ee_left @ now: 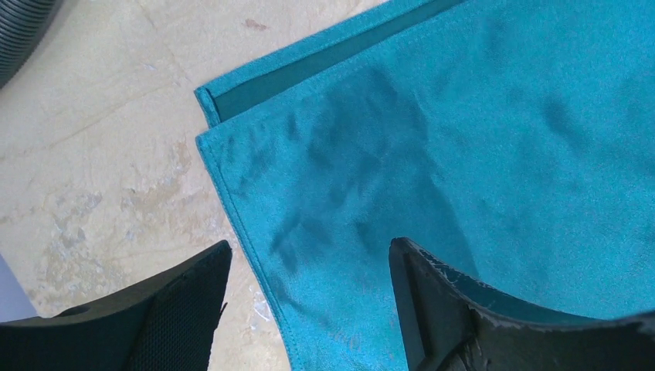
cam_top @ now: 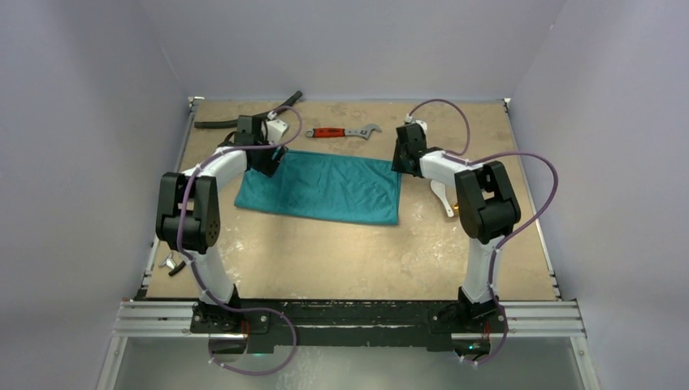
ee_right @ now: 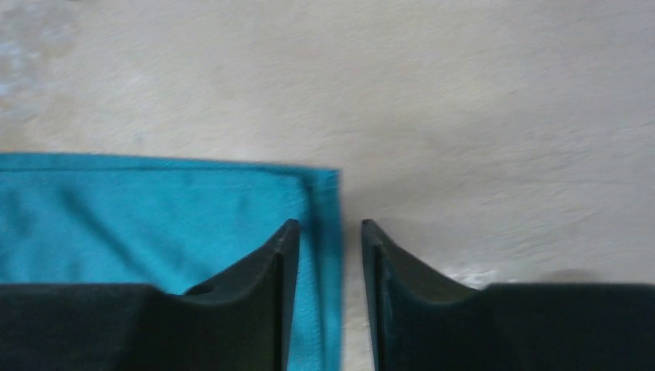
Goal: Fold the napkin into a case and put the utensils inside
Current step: Fold and flatten the napkin at the center of the board.
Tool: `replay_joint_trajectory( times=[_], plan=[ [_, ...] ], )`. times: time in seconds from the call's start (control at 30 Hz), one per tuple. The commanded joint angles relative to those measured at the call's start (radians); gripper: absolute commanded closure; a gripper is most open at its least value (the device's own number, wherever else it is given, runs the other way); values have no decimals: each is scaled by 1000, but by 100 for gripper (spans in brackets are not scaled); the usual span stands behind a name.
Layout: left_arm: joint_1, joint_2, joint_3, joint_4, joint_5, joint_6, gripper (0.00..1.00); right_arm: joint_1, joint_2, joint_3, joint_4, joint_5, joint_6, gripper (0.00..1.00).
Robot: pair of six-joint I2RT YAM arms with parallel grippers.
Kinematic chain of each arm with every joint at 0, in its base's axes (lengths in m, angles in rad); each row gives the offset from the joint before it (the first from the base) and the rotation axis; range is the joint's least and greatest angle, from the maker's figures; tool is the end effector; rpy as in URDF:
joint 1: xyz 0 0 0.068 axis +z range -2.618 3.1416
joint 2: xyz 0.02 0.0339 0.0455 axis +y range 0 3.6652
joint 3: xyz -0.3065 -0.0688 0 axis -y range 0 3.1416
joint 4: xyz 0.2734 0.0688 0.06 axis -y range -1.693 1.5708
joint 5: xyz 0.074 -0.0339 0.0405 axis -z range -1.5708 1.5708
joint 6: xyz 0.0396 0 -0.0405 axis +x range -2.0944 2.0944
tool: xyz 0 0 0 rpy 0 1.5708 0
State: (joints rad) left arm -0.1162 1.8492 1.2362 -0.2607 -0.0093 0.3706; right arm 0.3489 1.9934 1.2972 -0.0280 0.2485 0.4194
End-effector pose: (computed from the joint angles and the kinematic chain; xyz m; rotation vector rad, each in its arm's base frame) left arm 0.4324 -0.0501 0.2129 0.5861 2.3772 0.1242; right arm 0.4527 0.1543 0.1893 0.2074 2.2615 0.1203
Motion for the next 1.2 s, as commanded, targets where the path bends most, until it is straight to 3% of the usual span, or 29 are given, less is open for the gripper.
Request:
replay_joint_trajectory(
  times=[0.0,0.07,0.3,0.57,0.73,1.03,1.17],
  plan=[
    [31,-19,106,-39,29,-5,26,-47,-31,-19,23,14,6,53],
    [40,-6,140,-45,38,-16,26,-47,-43,-19,36,-14,5,49],
    [38,55,234,-46,97,-27,26,-47,-17,30,67,-119,5,48],
    [24,260,423,-61,35,-13,26,-47,5,62,68,-165,6,47],
    [24,292,444,-55,24,-9,27,-48,27,62,82,-189,13,49],
    [24,269,424,-38,11,4,27,-47,64,97,80,-215,15,59],
    [24,278,431,-31,-14,6,27,-48,61,93,79,-211,12,72]
  ],
)
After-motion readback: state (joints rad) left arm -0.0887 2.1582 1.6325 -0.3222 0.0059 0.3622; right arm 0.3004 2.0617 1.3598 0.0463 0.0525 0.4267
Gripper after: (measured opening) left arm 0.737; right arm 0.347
